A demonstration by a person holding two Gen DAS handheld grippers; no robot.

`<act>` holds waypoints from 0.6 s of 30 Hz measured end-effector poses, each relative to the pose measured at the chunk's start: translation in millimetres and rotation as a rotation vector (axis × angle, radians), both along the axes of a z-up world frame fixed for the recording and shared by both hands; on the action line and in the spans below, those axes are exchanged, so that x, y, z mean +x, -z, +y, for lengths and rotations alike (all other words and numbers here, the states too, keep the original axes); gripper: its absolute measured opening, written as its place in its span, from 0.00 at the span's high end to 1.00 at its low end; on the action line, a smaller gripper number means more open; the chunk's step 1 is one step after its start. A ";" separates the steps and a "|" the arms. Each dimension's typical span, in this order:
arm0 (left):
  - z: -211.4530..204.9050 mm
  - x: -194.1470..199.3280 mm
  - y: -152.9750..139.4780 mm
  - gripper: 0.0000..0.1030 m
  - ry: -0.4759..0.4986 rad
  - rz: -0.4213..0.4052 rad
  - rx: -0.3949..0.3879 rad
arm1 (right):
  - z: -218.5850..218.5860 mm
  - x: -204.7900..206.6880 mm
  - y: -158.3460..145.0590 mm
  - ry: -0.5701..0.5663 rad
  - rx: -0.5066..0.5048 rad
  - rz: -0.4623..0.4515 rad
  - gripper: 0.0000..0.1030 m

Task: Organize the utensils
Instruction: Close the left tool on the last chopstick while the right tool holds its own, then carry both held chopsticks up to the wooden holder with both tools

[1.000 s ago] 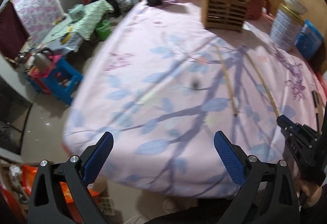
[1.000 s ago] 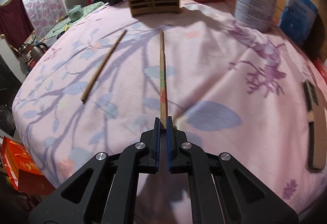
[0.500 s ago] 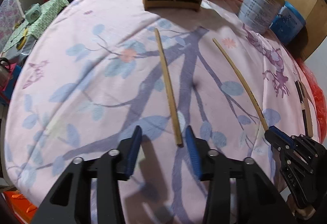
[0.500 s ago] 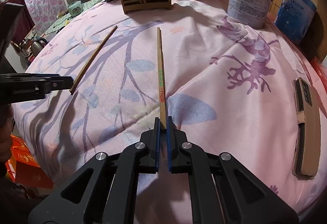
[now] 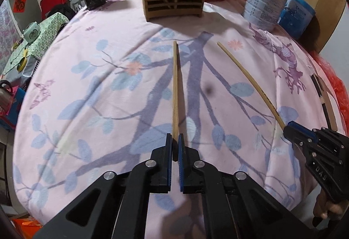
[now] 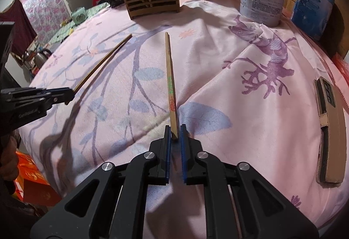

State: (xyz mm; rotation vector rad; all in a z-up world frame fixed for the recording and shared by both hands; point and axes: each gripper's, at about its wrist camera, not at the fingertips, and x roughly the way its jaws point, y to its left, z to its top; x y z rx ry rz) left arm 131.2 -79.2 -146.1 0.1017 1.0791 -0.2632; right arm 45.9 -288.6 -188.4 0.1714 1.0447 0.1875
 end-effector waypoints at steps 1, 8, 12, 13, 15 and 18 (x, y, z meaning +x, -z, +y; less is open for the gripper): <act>3.6 -0.4 -2.7 0.95 -0.007 -0.002 0.002 | 0.8 0.2 0.1 0.001 -0.006 -0.001 0.87; 16.1 -5.3 -7.3 0.95 -0.040 -0.001 0.005 | 5.3 -4.6 4.7 0.010 -0.022 -0.021 0.88; 20.7 -11.1 -8.6 0.95 -0.049 0.006 0.019 | 7.9 -4.5 -1.6 0.004 -0.026 -0.040 0.94; 22.9 -13.5 -14.3 0.95 -0.051 -0.002 0.019 | 7.5 -4.3 -10.7 0.009 -0.028 -0.066 0.94; 27.2 -18.2 -28.4 0.95 -0.052 -0.031 0.021 | 7.6 -3.3 -28.0 0.016 -0.034 -0.111 0.94; 34.7 -24.3 -52.8 0.95 -0.059 -0.079 0.020 | 6.6 -1.7 -61.2 0.032 -0.034 -0.187 0.94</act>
